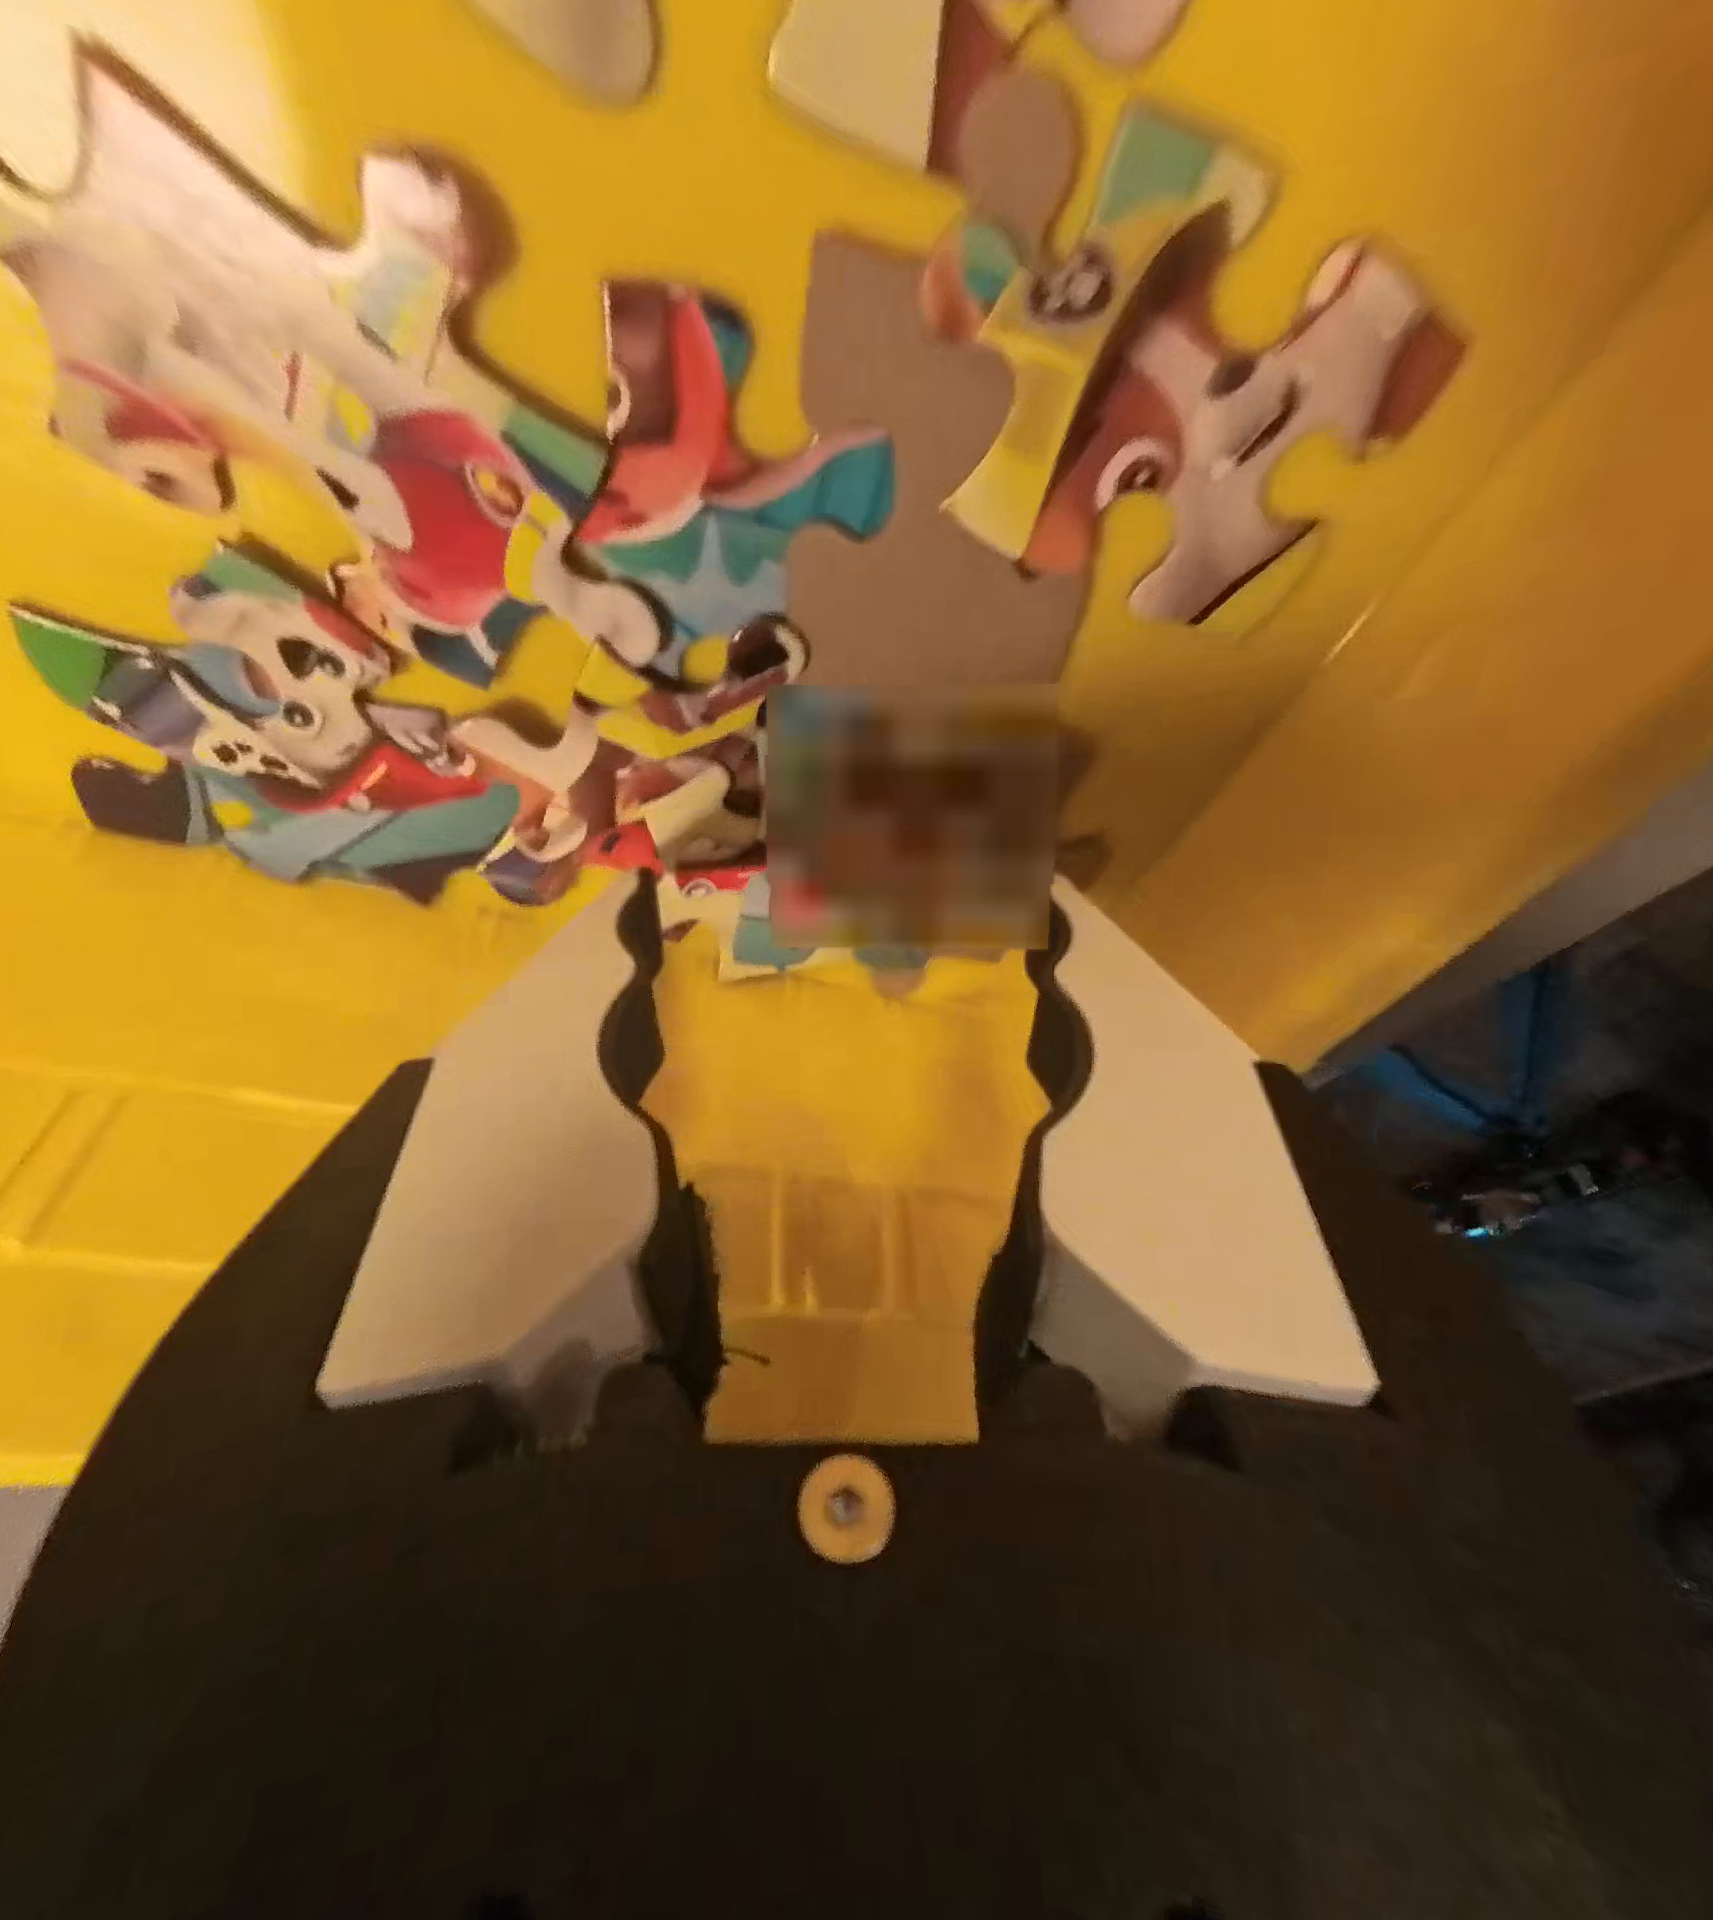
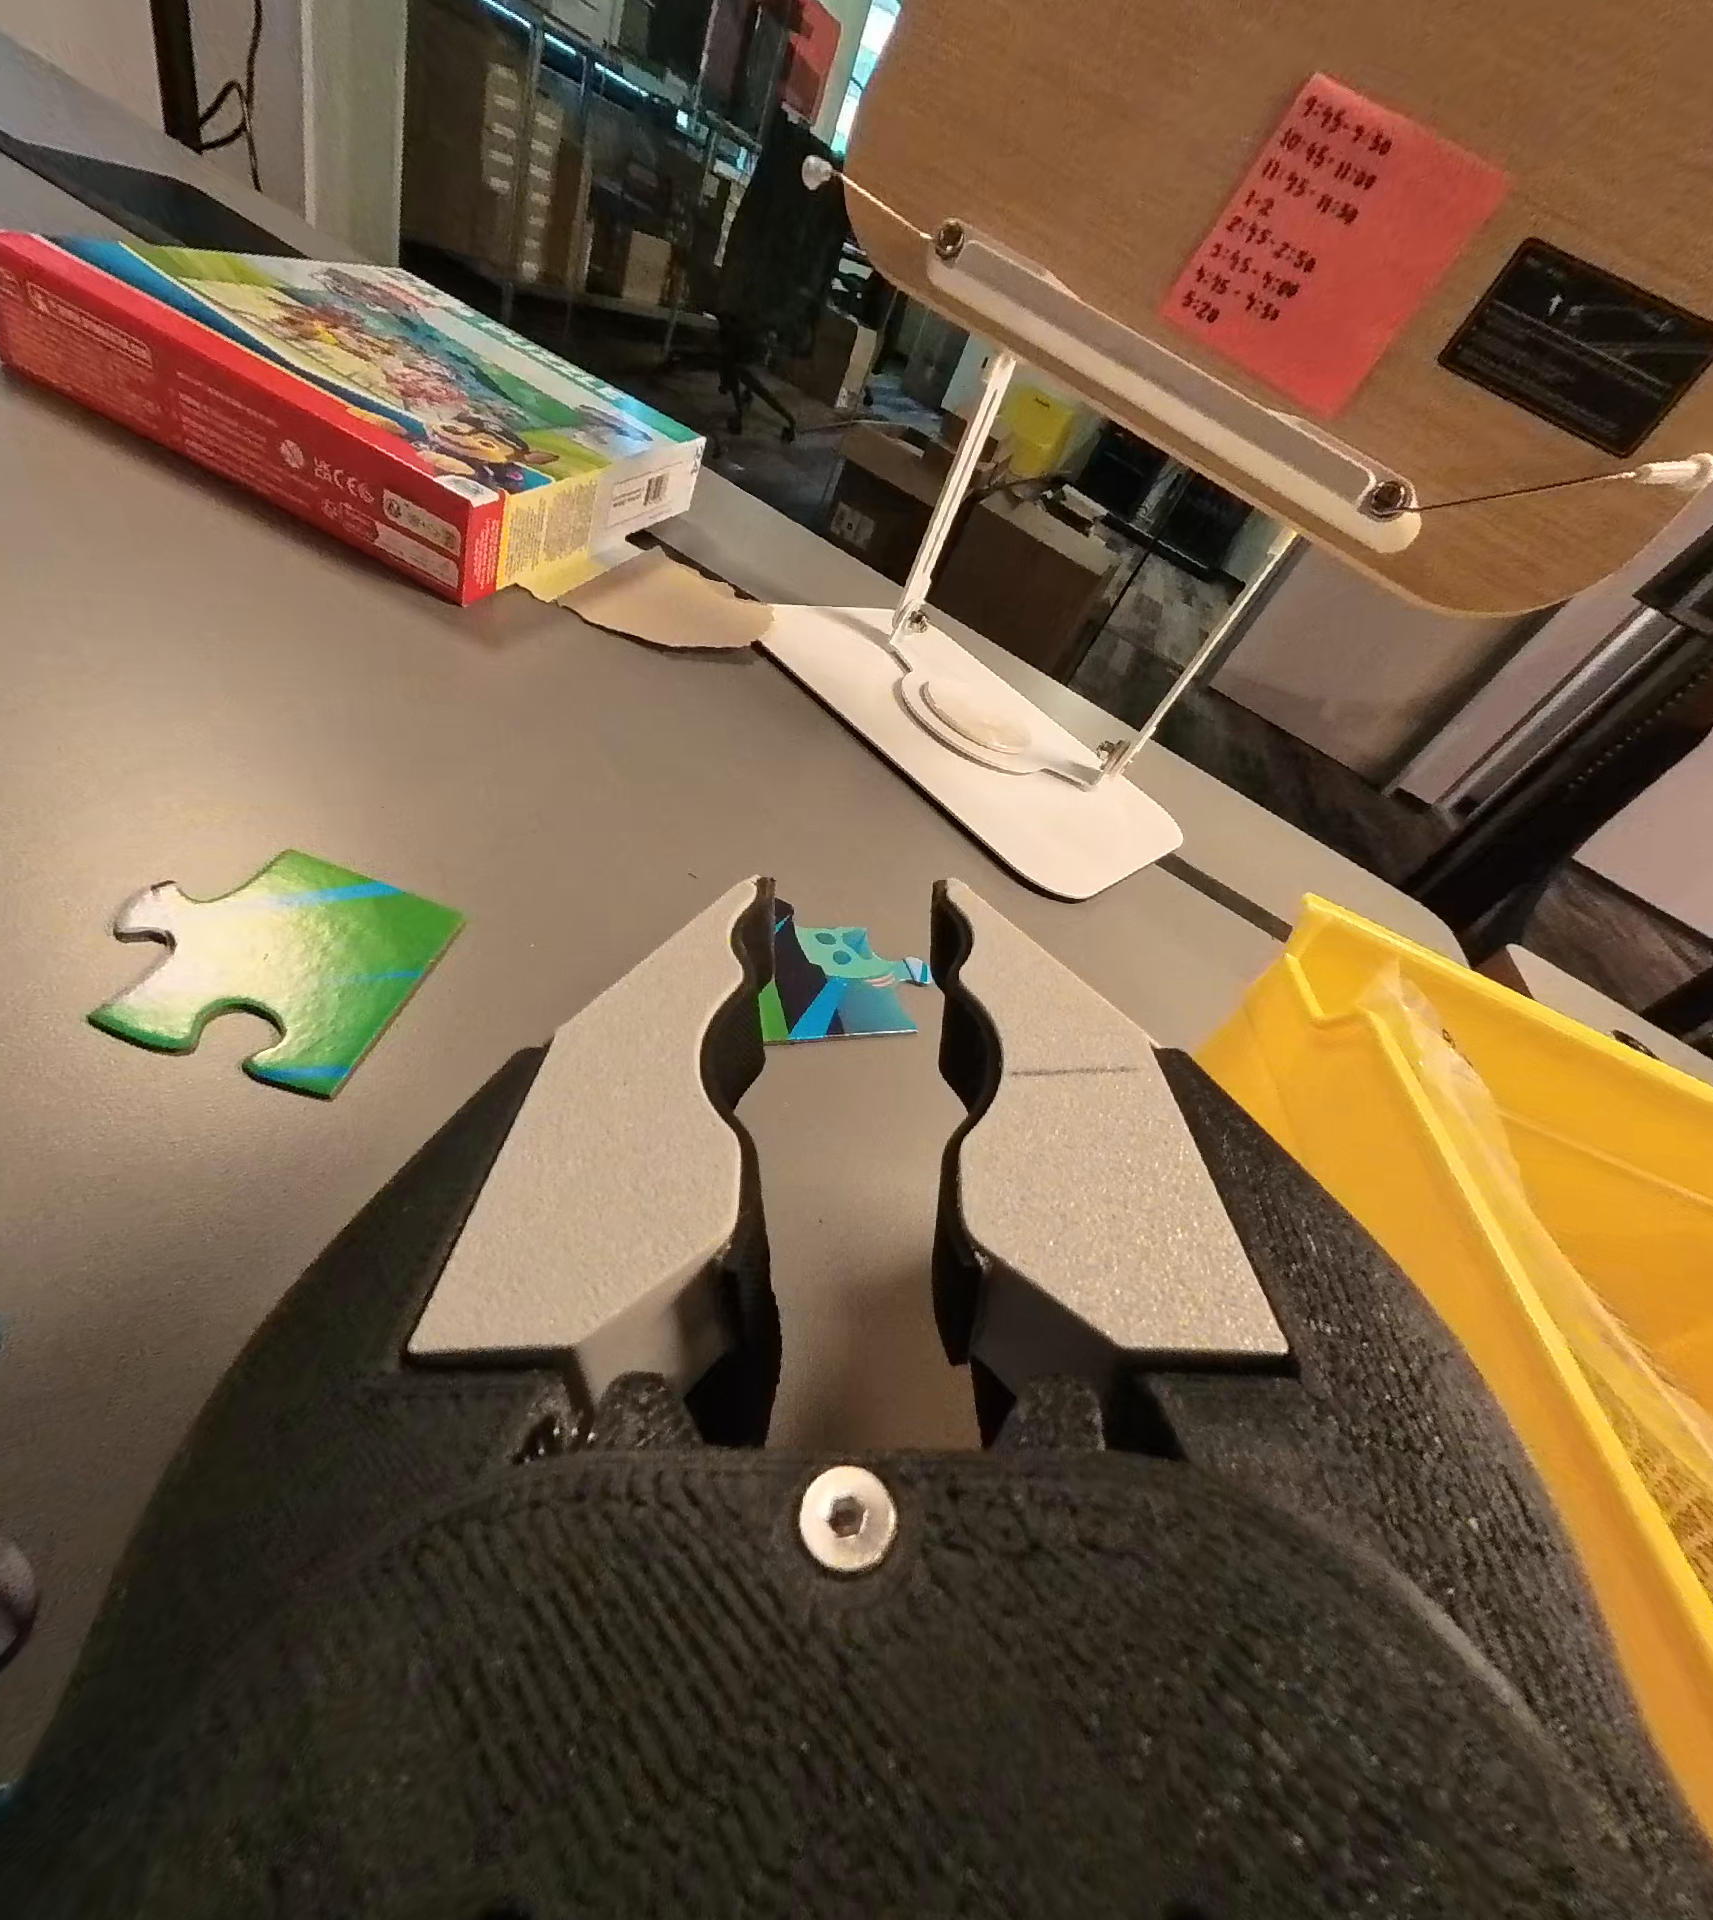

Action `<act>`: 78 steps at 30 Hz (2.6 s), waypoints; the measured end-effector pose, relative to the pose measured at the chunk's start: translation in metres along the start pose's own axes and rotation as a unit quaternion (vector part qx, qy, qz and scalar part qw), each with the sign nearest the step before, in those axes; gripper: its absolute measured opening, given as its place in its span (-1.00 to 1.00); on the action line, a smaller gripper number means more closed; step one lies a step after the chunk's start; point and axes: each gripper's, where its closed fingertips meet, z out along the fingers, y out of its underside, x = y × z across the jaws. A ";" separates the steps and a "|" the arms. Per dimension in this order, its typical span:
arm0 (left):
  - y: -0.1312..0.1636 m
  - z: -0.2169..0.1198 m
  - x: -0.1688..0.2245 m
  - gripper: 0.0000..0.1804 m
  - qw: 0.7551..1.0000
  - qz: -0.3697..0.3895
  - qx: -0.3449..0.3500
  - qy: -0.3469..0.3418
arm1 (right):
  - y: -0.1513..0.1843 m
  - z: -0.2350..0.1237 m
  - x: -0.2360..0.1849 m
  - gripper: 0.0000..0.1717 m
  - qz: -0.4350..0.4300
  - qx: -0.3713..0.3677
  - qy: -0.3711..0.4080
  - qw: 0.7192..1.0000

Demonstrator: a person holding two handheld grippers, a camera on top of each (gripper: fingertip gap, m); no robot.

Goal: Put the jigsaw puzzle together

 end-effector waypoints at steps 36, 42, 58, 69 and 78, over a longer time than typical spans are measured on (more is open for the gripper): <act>-0.075 -0.003 0.034 -0.19 0.970 0.164 0.168 -0.063 | 0.004 0.002 -0.005 -0.70 -0.028 -0.015 0.001 0.999; -0.072 -0.004 0.031 -0.36 0.972 0.149 0.168 -0.068 | 0.004 0.002 -0.005 -0.71 -0.026 -0.014 0.001 1.000; -0.035 -0.128 0.021 -0.36 0.850 -0.003 0.424 -0.313 | 0.002 0.002 -0.008 -0.63 -0.039 -0.005 -0.008 0.999; -0.158 -0.201 0.174 -0.36 0.788 0.115 0.531 -0.288 | -0.148 -0.099 -0.169 -0.59 0.110 0.049 -0.497 0.859; -0.229 -0.130 0.261 -0.36 0.837 0.189 0.457 -0.236 | -0.142 -0.147 -0.224 -0.62 0.261 -0.112 -0.663 0.692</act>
